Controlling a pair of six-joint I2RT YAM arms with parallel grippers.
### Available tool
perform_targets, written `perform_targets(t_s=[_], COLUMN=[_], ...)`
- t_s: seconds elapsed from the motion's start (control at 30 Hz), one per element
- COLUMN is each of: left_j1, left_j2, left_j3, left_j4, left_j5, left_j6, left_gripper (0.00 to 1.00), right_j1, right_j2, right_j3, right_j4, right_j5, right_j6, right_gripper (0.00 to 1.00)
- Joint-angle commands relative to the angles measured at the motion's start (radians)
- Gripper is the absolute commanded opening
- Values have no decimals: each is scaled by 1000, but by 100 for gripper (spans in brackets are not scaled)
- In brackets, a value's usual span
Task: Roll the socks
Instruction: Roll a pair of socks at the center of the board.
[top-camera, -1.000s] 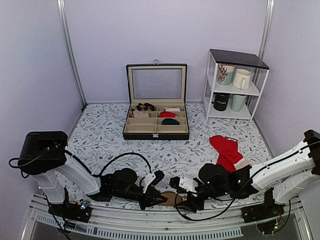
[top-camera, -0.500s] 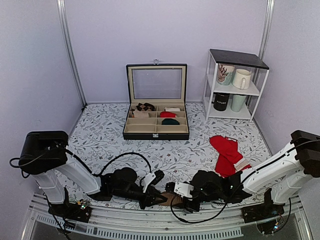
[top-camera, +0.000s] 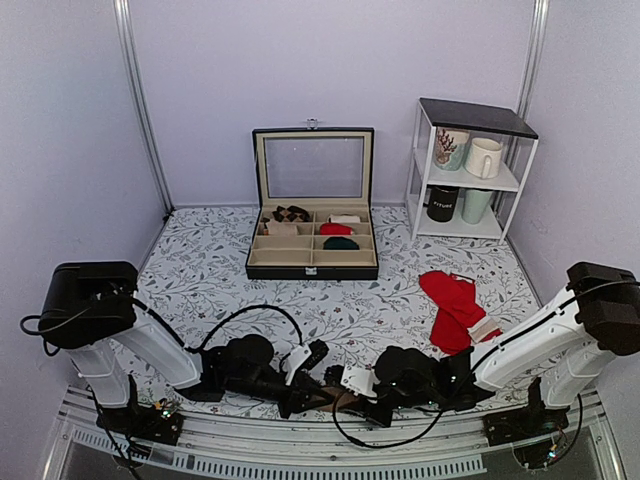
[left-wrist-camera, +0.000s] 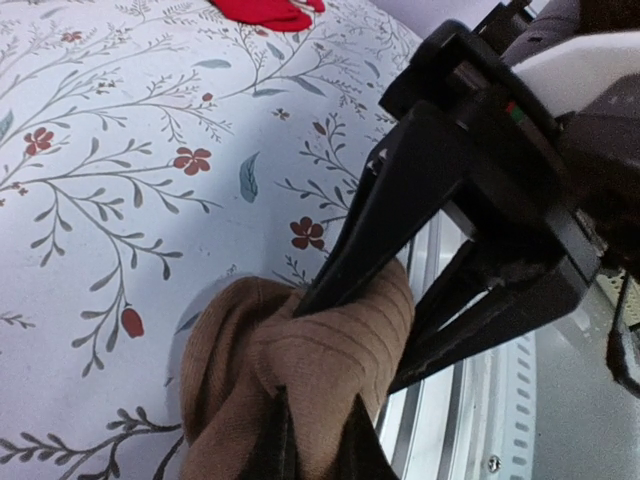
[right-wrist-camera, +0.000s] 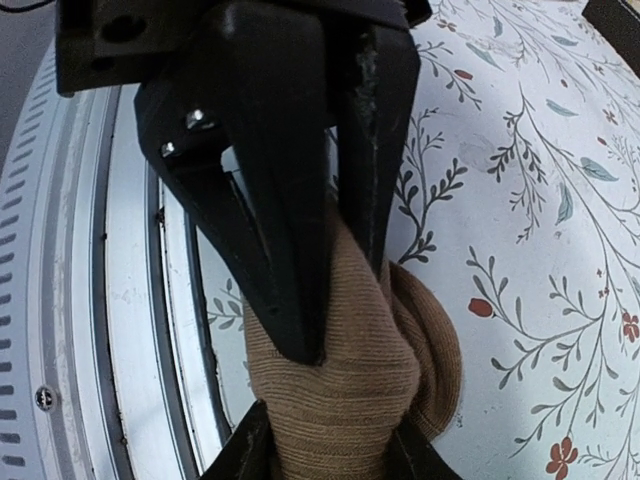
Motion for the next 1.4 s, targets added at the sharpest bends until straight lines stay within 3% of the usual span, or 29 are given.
perform_targets(t_s=[0.0,0.07,0.17,0.27,0.3,0.53,0.67,0.8,1.0,1.23,1.37], left_j1=[2,2,0,-7,-11,-108,-154,-183,-182,-182,-182], left_j2=[90,76,5,-115,-161,-420,-475,-505,-428,-269,-227], left_j3=[-50,-41,-45,-67,-77,-174,-218,-249,-212,-164,-180], left_j4=[-342,-350,-357,-376,-382,-350,-242,-113,-56,-3,50], left_j5=[-20,-44,-88,-152,-175,-334,-423,-422,-360,-278,-302], left_j6=[3,14,48,83,89,145,224,364,464,434,402], left_gripper=[0,2,37,64,68,71,71,72,69,63,61], right_j1=[13,11,-13,-37,-48,-126,-148,-168,-187,-200,-202], right_j2=[59,69,79,83,84,119,186,242,295,305,310], right_j3=[23,30,38,52,56,150,214,243,282,294,294], right_j4=[-11,-37,-92,-157,-176,-383,-480,-504,-548,-564,-566], right_j5=[-64,-94,-172,-246,-258,-425,-498,-541,-538,-510,-502], right_j6=[84,106,145,170,175,191,175,176,189,202,205], right_gripper=[31,29,26,26,26,25,25,25,25,25,25])
